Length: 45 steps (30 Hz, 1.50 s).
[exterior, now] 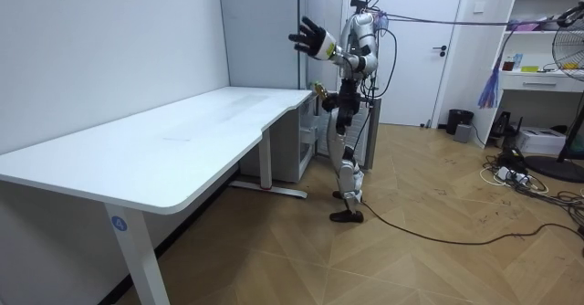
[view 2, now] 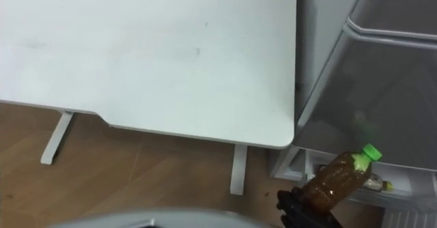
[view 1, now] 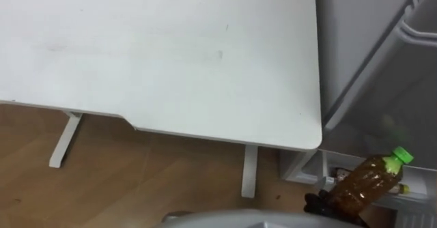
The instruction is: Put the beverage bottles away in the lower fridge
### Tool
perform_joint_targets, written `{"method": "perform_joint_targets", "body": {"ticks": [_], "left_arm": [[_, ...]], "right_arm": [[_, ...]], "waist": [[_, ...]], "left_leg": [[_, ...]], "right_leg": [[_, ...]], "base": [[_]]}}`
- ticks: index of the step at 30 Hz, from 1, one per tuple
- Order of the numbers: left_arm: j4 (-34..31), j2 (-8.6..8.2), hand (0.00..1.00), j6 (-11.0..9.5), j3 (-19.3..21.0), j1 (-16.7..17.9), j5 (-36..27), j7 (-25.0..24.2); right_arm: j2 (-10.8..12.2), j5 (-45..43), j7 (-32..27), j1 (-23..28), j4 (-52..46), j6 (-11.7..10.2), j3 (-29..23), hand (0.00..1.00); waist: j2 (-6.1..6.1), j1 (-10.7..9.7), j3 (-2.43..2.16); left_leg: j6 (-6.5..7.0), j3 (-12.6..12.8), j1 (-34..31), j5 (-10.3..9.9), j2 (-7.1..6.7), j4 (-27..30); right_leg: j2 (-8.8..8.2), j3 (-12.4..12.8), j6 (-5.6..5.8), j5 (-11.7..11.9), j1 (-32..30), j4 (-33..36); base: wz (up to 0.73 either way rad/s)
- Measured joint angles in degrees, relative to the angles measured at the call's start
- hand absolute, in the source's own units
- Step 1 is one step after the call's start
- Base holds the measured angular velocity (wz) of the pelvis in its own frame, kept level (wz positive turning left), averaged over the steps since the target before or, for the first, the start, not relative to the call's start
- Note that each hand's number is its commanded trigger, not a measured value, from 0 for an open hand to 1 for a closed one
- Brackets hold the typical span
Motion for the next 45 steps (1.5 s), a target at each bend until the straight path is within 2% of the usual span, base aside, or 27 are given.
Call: {"method": "perform_joint_targets", "body": {"ticks": [1,4,6,8,9,11,13,18,21,23,25,27,29,30,31,32,34,35,39,42,43,45], "left_arm": [[2.8,-0.17,0.00,0.0,-1.1,1.4,-1.1,0.7],[10.1,-1.14,0.00,0.1,-3.1,2.7,-1.8,1.7],[15.1,-1.17,0.00,0.0,-5.4,2.7,-4.0,2.0],[22.8,-1.75,0.00,0.1,-9.2,2.9,-5.1,2.6],[24.4,-2.02,0.00,0.2,-10.1,2.9,-5.4,2.7],[28.8,-3.27,0.00,0.9,-13.5,2.9,-7.8,2.2],[32.4,-3.89,0.00,1.8,-15.1,2.9,-9.7,1.0],[44.2,-4.79,0.00,3.1,-17.4,2.6,-10.1,-1.3],[50.7,-5.71,0.00,5.0,-19.3,2.9,-10.0,-3.6],[57.1,-5.91,0.00,7.5,-19.8,2.7,-10.0,-6.6],[60.8,-6.02,0.00,9.2,-19.8,3.1,-9.3,-8.1],[63.6,-6.01,0.00,10.9,-20.1,3.5,-6.5,-9.7],[65.3,-5.97,0.00,12.7,-22.7,3.3,0.8,-11.2],[65.5,-5.97,0.00,13.1,-23.4,3.2,2.1,-11.6],[66.1,-5.92,0.00,14.0,-24.4,2.7,4.4,-12.3],[66.1,-5.92,0.00,14.9,-25.4,1.3,6.2,-13.4],[66.0,-5.90,0.00,15.7,-26.1,0.0,8.2,-15.4],[65.9,-5.87,0.00,15.9,-26.2,-1.0,9.8,-16.9],[65.5,-5.75,0.00,16.3,-27.4,-3.9,15.3,-19.5],[65.5,-5.71,0.00,17.3,-28.6,-6.3,20.8,-21.2],[65.5,-5.65,0.00,17.5,-30.2,-7.2,23.1,-21.6],[65.5,-5.42,0.00,17.6,-32.8,-9.1,27.1,-22.1]], "right_arm": [[0.1,1.1,-0.8,-0.4,1.1,0.0,-0.1,1.00],[0.5,2.9,-3.7,-1.4,2.3,0.0,-1.4,1.00],[0.4,5.7,-5.3,-2.3,4.8,0.0,-1.8,1.00],[0.4,8.0,-8.0,-3.9,7.3,0.0,-2.1,1.00],[0.4,7.9,-8.6,-4.4,8.0,0.0,-2.1,1.00],[0.3,8.0,-11.3,-5.9,9.7,0.1,-2.1,1.00],[0.3,9.8,-13.0,-6.5,10.5,0.3,-2.1,1.00],[0.3,16.6,-19.1,-11.2,15.3,0.4,-3.1,1.00],[0.1,21.1,-22.2,-14.8,17.9,0.4,-3.8,1.00],[0.1,23.5,-24.4,-16.7,18.8,0.5,-3.8,1.00],[0.0,23.8,-25.6,-18.0,19.7,0.5,-4.2,1.00],[-0.1,25.2,-26.4,-18.8,19.8,0.5,-4.2,1.00],[-0.7,27.7,-27.3,-20.1,19.9,0.7,-4.2,1.00],[-1.0,28.3,-27.4,-20.7,20.2,0.7,-4.2,1.00],[-1.6,29.5,-27.6,-21.9,21.0,0.8,-4.2,1.00],[-2.2,30.5,-28.4,-23.3,21.0,1.2,-4.2,1.00],[-2.9,32.5,-29.3,-26.2,21.3,1.2,-4.4,1.00],[-3.1,34.5,-29.6,-28.0,21.8,1.2,-5.1,1.00],[-3.7,38.5,-30.2,-31.5,25.0,1.2,-5.4,1.00],[-4.0,39.0,-32.0,-34.9,27.3,1.1,-5.4,1.00],[-4.0,39.0,-33.0,-36.5,27.9,1.1,-5.4,1.00],[-4.0,39.8,-34.0,-39.1,29.4,1.1,-5.5,1.00]], "waist": [[-0.27,-0.5,-0.03],[-0.66,-0.8,0.00],[-0.96,-1.0,-0.02],[-1.00,-1.9,-0.14],[-1.17,-2.0,-0.03],[-1.11,-2.1,-0.05],[-0.83,-2.1,-0.04],[0.00,-2.5,0.26],[0.32,-2.7,0.43],[0.31,-2.7,0.41],[0.35,-3.0,0.39],[0.37,-3.5,0.40],[0.67,-4.5,0.43],[0.72,-5.0,0.45],[1.19,-5.5,0.60],[1.25,-5.7,0.32],[2.00,-6.0,0.49],[2.44,-6.6,0.67],[2.74,-6.8,0.67],[2.34,-6.5,0.72],[2.17,-6.8,0.76],[1.76,-6.8,1.07]], "left_leg": [[0.00,-0.6,0.0,0.0,-0.08,0.0],[0.01,-1.0,0.0,0.0,-0.16,0.0],[0.02,-1.2,0.0,0.0,-0.24,0.0],[0.05,-1.2,0.1,0.0,-0.26,0.0],[0.06,-1.2,0.1,0.0,-0.26,0.0],[0.07,-1.2,0.0,0.0,-0.24,-0.2],[0.07,-1.2,0.1,0.0,-0.23,-0.2],[0.08,-1.1,0.2,0.0,-0.28,-0.4],[0.08,-1.0,0.1,0.0,-0.30,-0.3],[0.08,-1.1,-0.1,0.0,-0.30,-0.2],[0.07,-1.1,-0.1,0.0,-0.32,-0.2],[0.08,-1.4,-0.5,0.0,-0.48,0.0],[0.15,-2.6,-1.6,-0.1,-0.86,0.6],[0.21,-3.0,-2.1,0.0,-0.99,0.8],[0.29,-3.3,-2.6,0.0,-1.15,1.1],[0.32,-3.3,-4.1,0.0,-1.17,1.6],[0.71,-3.4,-6.2,0.4,-1.18,2.1],[0.82,-3.6,-7.1,0.6,-1.28,2.1],[0.97,-3.8,-9.3,0.9,-1.46,2.1],[1.08,-3.7,-11.2,1.2,-1.54,2.1],[1.17,-3.7,-12.2,1.4,-1.62,2.1],[1.27,-3.7,-13.6,1.9,-1.79,2.0]], "right_leg": [[0.00,0.0,0.00,0.0,0.0,-0.1],[-0.02,0.2,0.00,0.0,0.1,-0.1],[-0.10,0.0,0.02,0.0,0.2,-0.1],[-0.03,0.0,0.05,0.0,0.3,0.0],[-0.03,0.0,0.05,0.0,0.3,0.0],[0.03,0.1,0.05,0.0,0.3,0.1],[0.05,0.1,0.05,0.0,0.3,0.0],[0.10,0.1,0.06,0.0,0.5,0.1],[-0.04,0.0,0.08,0.0,0.3,-0.1],[-0.07,-0.1,0.07,0.0,0.3,-0.1],[-0.11,0.0,0.11,-0.1,0.4,-0.1],[-0.32,-0.2,0.22,-0.4,0.2,-0.2],[-0.69,-1.2,0.42,-0.6,-0.4,0.0],[-0.79,-1.5,0.49,-0.6,-0.5,0.0],[-0.90,-1.6,0.57,-0.7,-0.8,0.2],[-0.99,-1.6,0.59,-0.7,-2.1,0.7],[-1.04,-1.7,0.61,-0.4,-4.3,1.1],[-0.91,-2.2,0.55,0.0,-4.7,1.1],[-1.05,-2.5,0.59,0.1,-7.5,2.1],[-1.45,-2.8,0.54,0.2,-9.9,2.8],[-1.47,-2.8,0.55,0.2,-10.9,3.2],[-1.71,-2.9,0.55,0.2,-12.4,4.0]], "base": [[-0.04],[-0.02],[0.02],[0.00],[0.00],[0.00],[0.00],[0.00],[0.04],[0.00],[0.03],[0.13],[0.30],[0.31],[0.15],[0.08],[0.02],[0.08],[0.01],[-0.01],[0.00],[0.04]]}}
